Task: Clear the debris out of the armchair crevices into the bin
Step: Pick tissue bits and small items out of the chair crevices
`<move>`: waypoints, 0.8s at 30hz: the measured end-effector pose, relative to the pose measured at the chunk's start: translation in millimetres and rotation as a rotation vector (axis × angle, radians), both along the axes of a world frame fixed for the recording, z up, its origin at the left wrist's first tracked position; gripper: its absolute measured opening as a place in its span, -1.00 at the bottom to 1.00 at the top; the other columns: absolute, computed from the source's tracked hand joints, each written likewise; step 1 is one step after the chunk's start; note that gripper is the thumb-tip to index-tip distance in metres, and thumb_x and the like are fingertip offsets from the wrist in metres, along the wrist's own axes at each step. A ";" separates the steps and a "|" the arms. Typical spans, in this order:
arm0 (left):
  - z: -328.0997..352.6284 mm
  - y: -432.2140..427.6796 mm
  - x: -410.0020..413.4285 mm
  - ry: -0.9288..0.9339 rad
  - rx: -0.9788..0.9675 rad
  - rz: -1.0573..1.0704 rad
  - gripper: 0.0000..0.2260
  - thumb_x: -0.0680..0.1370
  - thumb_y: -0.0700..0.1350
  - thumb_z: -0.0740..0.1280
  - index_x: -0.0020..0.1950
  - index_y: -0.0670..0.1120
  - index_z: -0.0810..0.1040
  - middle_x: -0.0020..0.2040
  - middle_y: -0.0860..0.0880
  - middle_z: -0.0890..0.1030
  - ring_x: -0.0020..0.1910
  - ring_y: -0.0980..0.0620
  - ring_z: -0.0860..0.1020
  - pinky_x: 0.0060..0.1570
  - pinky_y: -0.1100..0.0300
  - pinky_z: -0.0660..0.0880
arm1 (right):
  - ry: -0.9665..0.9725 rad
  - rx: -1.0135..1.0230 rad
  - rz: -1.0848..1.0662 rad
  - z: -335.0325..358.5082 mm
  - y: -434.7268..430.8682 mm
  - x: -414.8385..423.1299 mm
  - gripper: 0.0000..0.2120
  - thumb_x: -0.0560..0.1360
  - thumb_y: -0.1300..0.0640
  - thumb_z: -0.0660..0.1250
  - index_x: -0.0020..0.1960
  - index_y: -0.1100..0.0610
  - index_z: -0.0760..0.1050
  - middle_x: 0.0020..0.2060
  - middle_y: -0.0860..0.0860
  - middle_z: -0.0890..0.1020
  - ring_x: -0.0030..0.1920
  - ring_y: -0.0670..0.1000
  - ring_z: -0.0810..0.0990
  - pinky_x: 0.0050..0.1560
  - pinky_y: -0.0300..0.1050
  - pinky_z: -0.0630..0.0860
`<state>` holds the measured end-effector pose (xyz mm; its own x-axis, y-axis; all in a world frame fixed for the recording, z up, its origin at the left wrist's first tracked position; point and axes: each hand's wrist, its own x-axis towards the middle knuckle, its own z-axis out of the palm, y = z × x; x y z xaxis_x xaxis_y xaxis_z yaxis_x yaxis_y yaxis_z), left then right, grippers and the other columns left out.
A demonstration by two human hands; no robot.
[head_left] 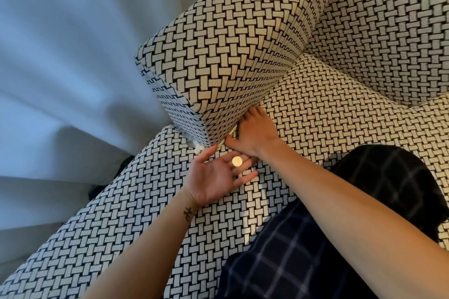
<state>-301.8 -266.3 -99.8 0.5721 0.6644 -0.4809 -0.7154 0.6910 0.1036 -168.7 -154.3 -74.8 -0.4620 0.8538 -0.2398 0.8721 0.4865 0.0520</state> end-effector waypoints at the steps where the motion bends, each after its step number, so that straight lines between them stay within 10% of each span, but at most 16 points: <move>1: -0.1 0.4 0.0 -0.002 -0.001 0.001 -0.36 0.69 0.15 0.05 0.64 -0.23 0.09 0.62 -0.26 0.20 0.62 -0.23 0.15 0.59 -0.26 -0.02 | -0.007 -0.012 -0.003 0.8 2.4 -1.0 -0.15 0.48 -0.45 -0.07 0.42 0.15 0.47 0.33 0.09 0.56 0.42 0.12 0.37 0.52 0.09 0.15; 6: -2.5 0.5 -0.6 0.001 -0.027 0.016 -0.35 0.68 0.13 0.08 0.61 -0.30 0.14 0.60 -0.31 0.22 0.60 -0.27 0.18 0.59 -0.26 -0.04 | 0.038 -0.165 -0.042 0.3 16.1 7.7 0.02 0.37 -0.56 -0.10 0.56 0.12 0.28 0.52 0.09 0.34 0.57 0.13 0.14 0.60 0.08 -0.09; 24: 5.3 1.6 1.3 0.049 -0.032 0.015 -0.35 0.69 0.13 0.05 0.62 -0.29 0.13 0.62 -0.30 0.17 0.62 -0.23 0.14 0.61 -0.20 -0.09 | 0.303 -0.361 -0.159 -2.8 30.1 18.5 -0.44 0.44 -0.44 0.28 0.24 -0.09 0.62 0.32 -0.01 0.42 0.46 0.08 0.14 0.51 -0.02 -0.07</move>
